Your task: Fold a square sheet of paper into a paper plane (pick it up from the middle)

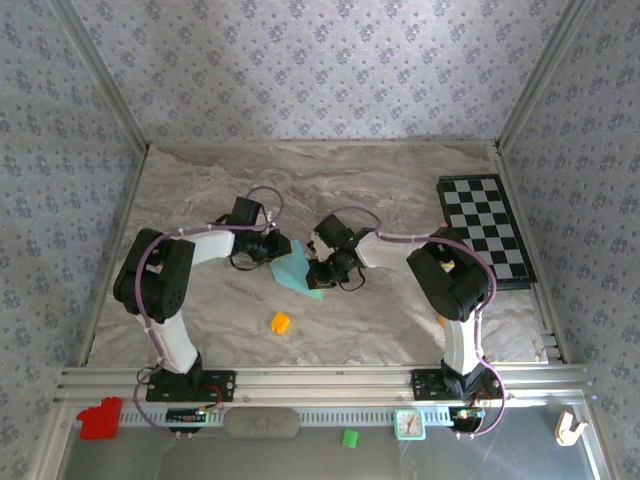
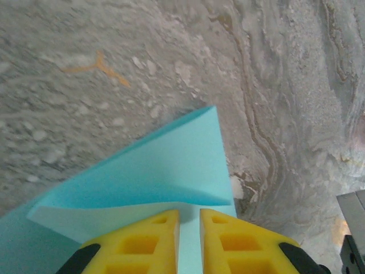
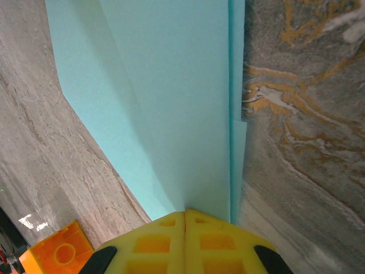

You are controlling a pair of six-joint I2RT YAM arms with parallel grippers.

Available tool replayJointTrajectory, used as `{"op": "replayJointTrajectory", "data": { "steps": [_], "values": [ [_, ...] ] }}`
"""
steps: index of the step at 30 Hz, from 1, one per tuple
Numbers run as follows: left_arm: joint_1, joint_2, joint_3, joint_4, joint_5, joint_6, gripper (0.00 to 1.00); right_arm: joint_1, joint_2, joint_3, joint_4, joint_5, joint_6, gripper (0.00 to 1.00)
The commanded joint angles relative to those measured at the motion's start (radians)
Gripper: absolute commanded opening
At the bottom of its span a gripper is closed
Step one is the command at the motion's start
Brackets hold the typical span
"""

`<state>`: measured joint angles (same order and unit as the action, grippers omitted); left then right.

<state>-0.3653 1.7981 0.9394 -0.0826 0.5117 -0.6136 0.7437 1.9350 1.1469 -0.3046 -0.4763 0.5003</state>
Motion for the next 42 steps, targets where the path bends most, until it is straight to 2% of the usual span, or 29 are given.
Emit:
{"op": "replayJointTrajectory", "data": {
  "steps": [1,9,16,22,27,30,35,42],
  "values": [
    [0.015,0.031,0.016,-0.011,0.018,0.064,0.18,-0.005,0.067,-0.019,-0.095,0.073,-0.017,0.03],
    [0.063,0.068,0.022,-0.017,-0.035,0.113,0.17,-0.006,0.062,-0.032,-0.117,0.083,-0.003,0.03],
    [0.138,0.09,0.04,0.04,-0.043,0.073,0.17,-0.007,0.058,-0.053,-0.123,0.116,0.03,0.03],
    [0.169,0.071,0.069,0.039,-0.082,0.045,0.17,-0.006,0.058,-0.059,-0.119,0.126,0.05,0.02],
    [0.178,-0.007,0.061,0.029,-0.064,0.024,0.17,-0.005,0.052,-0.058,-0.118,0.122,0.049,0.02],
    [0.148,-0.1,0.003,0.078,-0.064,-0.046,0.17,-0.005,0.047,-0.055,-0.113,0.112,0.053,0.02],
    [0.037,-0.221,-0.122,0.156,-0.123,-0.156,0.18,-0.005,0.056,-0.045,-0.12,0.109,0.055,0.02],
    [-0.088,-0.168,-0.164,0.215,-0.105,-0.234,0.12,-0.006,0.08,-0.018,-0.174,0.127,0.047,0.01]
  ]
}}
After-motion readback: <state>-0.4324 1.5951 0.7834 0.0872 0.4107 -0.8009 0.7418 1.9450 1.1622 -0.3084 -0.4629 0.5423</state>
